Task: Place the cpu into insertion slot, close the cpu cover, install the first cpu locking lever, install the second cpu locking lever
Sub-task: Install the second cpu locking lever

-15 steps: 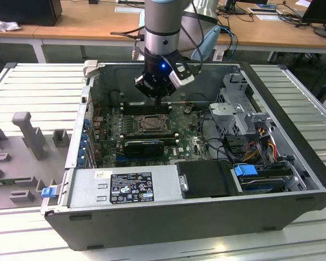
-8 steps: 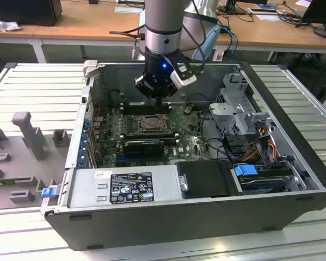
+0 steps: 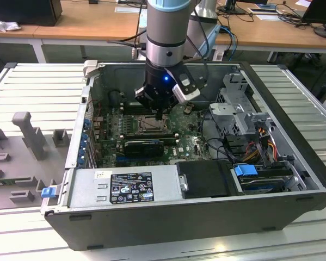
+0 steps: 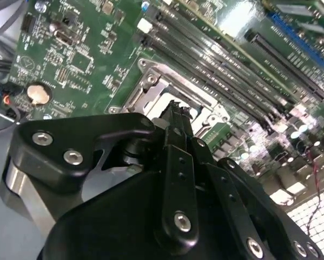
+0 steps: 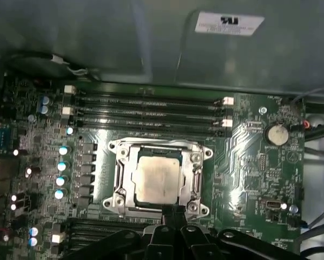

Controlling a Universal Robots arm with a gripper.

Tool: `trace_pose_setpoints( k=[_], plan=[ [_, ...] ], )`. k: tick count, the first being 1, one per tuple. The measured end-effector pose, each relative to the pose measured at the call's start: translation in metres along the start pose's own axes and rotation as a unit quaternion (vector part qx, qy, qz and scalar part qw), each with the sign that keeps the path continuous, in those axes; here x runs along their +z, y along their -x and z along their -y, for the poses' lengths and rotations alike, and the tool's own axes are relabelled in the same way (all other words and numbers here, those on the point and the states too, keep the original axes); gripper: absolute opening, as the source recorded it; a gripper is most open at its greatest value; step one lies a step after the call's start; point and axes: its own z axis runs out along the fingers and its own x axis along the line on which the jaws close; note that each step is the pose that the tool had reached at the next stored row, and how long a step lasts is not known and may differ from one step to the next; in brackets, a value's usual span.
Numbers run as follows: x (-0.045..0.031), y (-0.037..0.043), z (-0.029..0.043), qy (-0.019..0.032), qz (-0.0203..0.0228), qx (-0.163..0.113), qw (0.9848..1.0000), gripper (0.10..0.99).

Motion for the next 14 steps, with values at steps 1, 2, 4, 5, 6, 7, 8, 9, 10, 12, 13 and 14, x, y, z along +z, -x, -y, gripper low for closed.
trace_pose_setpoints(
  k=[1,2,4,5,6,7,8,9,10,12,13,14],
  plan=[
    [0.0003,-0.0004,0.0021,0.0029,0.0002,0.0,1.0,0.106],
    [0.0006,-0.0011,0.0071,0.0056,0.0004,0.0,1.0,0.106],
    [0.0008,-0.0019,0.0129,0.0066,0.0004,0.0,1.0,0.106],
    [0.001,-0.0029,0.0182,0.0074,0.0004,0.0,1.0,0.106],
    [0.0012,-0.004,0.0193,0.0076,0.0004,0.0,1.0,0.106],
    [0.0014,-0.0057,0.0199,0.0078,0.0003,0.0,1.0,0.106],
    [0.0017,-0.0097,0.0205,0.0084,0.0004,-0.001,1.0,0.106],
    [0.0019,-0.0126,0.0206,0.0087,0.0004,-0.001,1.0,0.106],
    [0.0021,-0.0146,0.0209,0.0089,0.0004,-0.002,1.0,0.106],
    [0.0033,-0.021,0.0227,0.0098,0.0003,-0.003,0.9999,0.106],
    [0.0038,-0.0231,0.023,0.0106,0.0002,-0.004,0.9999,0.106],
    [0.0044,-0.0253,0.0233,0.0114,0.0002,-0.005,0.9999,0.106]
  ],
)
